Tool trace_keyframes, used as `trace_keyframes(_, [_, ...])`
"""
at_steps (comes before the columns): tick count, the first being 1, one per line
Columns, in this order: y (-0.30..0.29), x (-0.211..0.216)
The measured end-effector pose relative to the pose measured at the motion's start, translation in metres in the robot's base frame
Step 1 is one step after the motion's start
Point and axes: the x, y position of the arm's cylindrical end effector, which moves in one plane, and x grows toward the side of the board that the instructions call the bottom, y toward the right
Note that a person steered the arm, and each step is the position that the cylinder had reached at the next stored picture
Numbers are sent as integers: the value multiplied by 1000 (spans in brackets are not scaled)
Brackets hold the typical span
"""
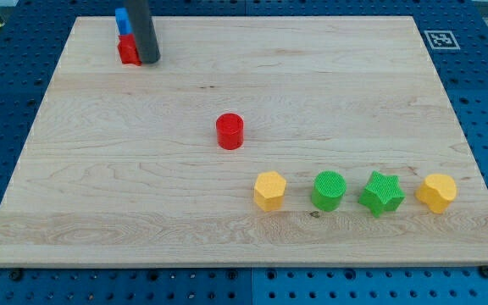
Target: Move your arm closer to the yellow hexagon
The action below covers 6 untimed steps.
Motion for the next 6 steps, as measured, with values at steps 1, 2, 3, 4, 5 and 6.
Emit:
trace_keyframes(1, [-1,26])
trace_keyframes(2, [-1,100])
trace_keyframes(3, [25,165])
trace_keyframes(4, [104,204])
trace_keyframes(5, [173,204])
trace_keyframes(6, [172,201])
